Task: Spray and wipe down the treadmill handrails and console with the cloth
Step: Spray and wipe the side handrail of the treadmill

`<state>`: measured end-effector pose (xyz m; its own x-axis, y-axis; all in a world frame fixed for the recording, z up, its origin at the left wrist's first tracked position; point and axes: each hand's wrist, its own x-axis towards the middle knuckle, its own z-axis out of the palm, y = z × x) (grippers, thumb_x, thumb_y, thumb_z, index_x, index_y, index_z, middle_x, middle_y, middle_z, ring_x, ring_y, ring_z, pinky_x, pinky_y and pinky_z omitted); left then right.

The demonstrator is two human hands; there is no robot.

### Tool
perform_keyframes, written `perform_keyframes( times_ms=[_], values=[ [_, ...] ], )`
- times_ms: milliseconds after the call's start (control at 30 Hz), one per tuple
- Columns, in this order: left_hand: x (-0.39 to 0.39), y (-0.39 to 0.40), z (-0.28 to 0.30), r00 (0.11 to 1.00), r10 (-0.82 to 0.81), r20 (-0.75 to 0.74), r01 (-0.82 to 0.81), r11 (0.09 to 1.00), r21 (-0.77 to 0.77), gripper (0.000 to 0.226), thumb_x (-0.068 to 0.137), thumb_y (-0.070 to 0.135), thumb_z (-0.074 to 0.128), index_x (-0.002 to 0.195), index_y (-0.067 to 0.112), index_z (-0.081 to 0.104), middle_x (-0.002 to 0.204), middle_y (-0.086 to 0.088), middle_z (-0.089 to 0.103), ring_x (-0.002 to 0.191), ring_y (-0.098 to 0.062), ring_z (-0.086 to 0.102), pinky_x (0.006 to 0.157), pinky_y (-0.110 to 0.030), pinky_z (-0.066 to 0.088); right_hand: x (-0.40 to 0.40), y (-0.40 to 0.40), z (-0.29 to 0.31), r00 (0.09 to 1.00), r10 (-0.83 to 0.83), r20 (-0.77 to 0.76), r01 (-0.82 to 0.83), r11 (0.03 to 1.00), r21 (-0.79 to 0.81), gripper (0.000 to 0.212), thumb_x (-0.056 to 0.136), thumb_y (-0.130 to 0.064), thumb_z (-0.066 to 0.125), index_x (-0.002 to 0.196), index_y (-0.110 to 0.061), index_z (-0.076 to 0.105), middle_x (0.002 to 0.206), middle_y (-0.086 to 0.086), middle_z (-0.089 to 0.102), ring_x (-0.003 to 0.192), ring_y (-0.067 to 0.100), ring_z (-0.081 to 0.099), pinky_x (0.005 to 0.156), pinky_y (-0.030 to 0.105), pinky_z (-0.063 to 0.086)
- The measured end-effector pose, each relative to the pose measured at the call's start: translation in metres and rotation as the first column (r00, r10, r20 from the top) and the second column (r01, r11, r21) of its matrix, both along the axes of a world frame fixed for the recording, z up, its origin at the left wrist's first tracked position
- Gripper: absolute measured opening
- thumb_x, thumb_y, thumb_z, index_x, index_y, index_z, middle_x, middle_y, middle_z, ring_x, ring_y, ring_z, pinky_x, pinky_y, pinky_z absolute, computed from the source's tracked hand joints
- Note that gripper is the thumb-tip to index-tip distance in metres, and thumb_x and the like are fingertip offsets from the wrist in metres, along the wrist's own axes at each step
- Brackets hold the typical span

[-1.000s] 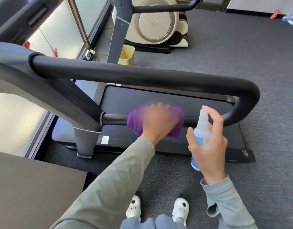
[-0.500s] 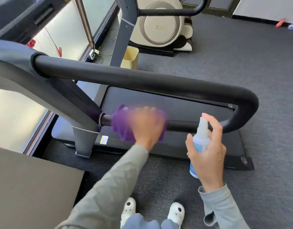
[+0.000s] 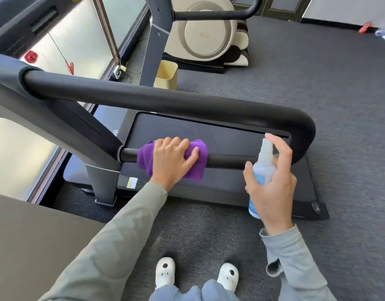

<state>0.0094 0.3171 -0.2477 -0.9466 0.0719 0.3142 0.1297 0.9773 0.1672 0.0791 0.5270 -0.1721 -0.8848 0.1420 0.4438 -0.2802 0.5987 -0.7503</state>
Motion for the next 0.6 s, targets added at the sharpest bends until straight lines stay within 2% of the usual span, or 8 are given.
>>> perform_keyframes(
  times_ms=[67,200,267,400,533,600],
  values=[
    [0.001,-0.001,-0.001,0.998,0.057,0.031,-0.057,0.998,0.007,0.045,0.095,0.050,0.032,0.082,0.018,0.062,0.080,-0.001,0.065,0.079,-0.027,0.056,0.080,-0.039,0.037,0.003,0.004,-0.003,1.000,-0.003,0.000,0.003,1.000,-0.006,0.063,0.084,-0.002,0.069,0.132,-0.030,0.041,0.124,-0.004,0.060,0.081,0.034,0.067,0.075,0.051,0.057],
    [-0.003,0.036,0.008,0.989,0.117,0.088,-0.117,0.993,-0.006,0.044,0.094,0.045,0.029,0.079,0.019,0.061,0.085,-0.001,0.068,0.081,-0.028,0.057,0.080,-0.039,0.034,0.009,0.016,-0.006,0.999,-0.009,0.054,0.011,0.999,-0.041,0.057,0.085,-0.012,0.064,0.133,-0.032,0.041,0.115,0.008,0.063,0.075,0.034,0.067,0.072,0.049,0.058],
    [-0.005,0.050,0.011,0.990,0.098,0.097,-0.099,0.995,-0.001,0.045,0.094,0.044,0.027,0.079,0.019,0.061,0.085,0.000,0.069,0.080,-0.026,0.057,0.078,-0.038,0.035,0.010,0.025,-0.005,0.999,-0.014,0.041,0.015,1.000,-0.026,0.058,0.084,-0.011,0.063,0.133,-0.030,0.041,0.119,0.002,0.062,0.073,0.032,0.067,0.071,0.047,0.057],
    [-0.008,0.097,0.015,0.994,0.047,0.094,-0.050,0.998,0.030,0.047,0.094,0.045,0.024,0.081,0.019,0.061,0.086,0.001,0.069,0.079,-0.025,0.057,0.076,-0.037,0.035,0.013,0.051,-0.003,0.998,-0.054,0.014,0.054,0.999,0.007,0.067,0.079,0.005,0.067,0.133,-0.026,0.042,0.129,-0.014,0.056,0.073,0.026,0.065,0.070,0.042,0.057],
    [-0.005,0.163,0.022,0.995,-0.066,0.070,0.058,0.992,0.111,0.043,0.097,0.045,0.030,0.093,0.019,0.064,0.093,-0.001,0.069,0.084,-0.025,0.057,0.079,-0.038,0.038,0.016,0.075,0.003,0.997,-0.071,0.005,0.071,0.997,0.037,0.063,0.082,-0.004,0.064,0.134,-0.029,0.040,0.130,-0.026,0.051,0.070,0.028,0.067,0.075,0.027,0.053],
    [-0.005,0.164,0.022,0.992,-0.113,0.048,0.108,0.990,0.092,0.045,0.098,0.048,0.030,0.098,0.019,0.064,0.094,-0.001,0.067,0.084,-0.025,0.056,0.079,-0.038,0.038,0.016,0.083,0.007,0.998,-0.070,0.006,0.070,0.997,0.038,0.063,0.083,-0.003,0.065,0.134,-0.029,0.040,0.128,-0.022,0.054,0.070,0.030,0.067,0.076,0.035,0.054]
  ],
)
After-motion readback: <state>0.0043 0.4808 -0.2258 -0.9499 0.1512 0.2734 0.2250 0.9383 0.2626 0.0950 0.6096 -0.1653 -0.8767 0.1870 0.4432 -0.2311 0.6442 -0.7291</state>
